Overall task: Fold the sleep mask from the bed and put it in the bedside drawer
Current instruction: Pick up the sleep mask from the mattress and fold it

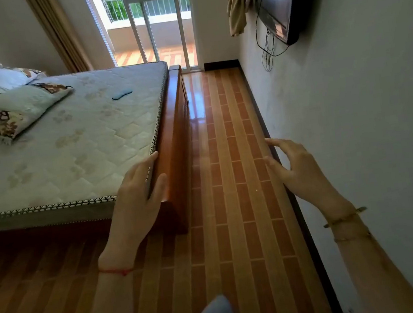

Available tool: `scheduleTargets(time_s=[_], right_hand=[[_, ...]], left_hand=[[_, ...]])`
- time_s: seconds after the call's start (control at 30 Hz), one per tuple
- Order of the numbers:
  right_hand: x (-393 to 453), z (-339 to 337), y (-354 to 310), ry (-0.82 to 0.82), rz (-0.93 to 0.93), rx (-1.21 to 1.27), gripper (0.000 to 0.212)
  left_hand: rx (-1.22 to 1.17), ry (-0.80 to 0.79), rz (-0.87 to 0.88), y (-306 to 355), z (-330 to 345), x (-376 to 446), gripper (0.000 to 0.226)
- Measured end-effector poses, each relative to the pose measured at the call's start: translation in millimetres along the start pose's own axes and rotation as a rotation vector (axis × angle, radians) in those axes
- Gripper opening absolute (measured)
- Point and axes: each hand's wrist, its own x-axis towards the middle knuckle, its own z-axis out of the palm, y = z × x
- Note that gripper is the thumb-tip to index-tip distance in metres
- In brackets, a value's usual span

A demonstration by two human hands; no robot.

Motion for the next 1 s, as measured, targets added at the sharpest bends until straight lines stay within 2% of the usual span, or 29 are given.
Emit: scheduleTargets(time_s=[0.2, 0.43, 0.8, 1.0], right_hand=[[39.7, 13.7, 17.4, -0.016, 0.047, -0.020, 0.047], [129.5, 49.8, 44.3, -0.042, 0.058, -0.001, 0.045], [361.6, 108.3, 64.6, -0.080, 0.074, 0.007, 0.044], [459.2, 123.3, 82.9, -0.068, 0.111, 0.011, 0.044]], left_hand=[[0.015, -0.047, -0.049, -17.0, 21.8, 30.0, 0.045], [-0.028, -0.076, -0.105, -62.8, 67.7, 99.6, 0.045], [0.042, -0.121, -0.111, -161.4, 128.3, 310.5, 0.046], [0.052, -0.162, -0.102, -199.2, 157.4, 414.4, 0.045]])
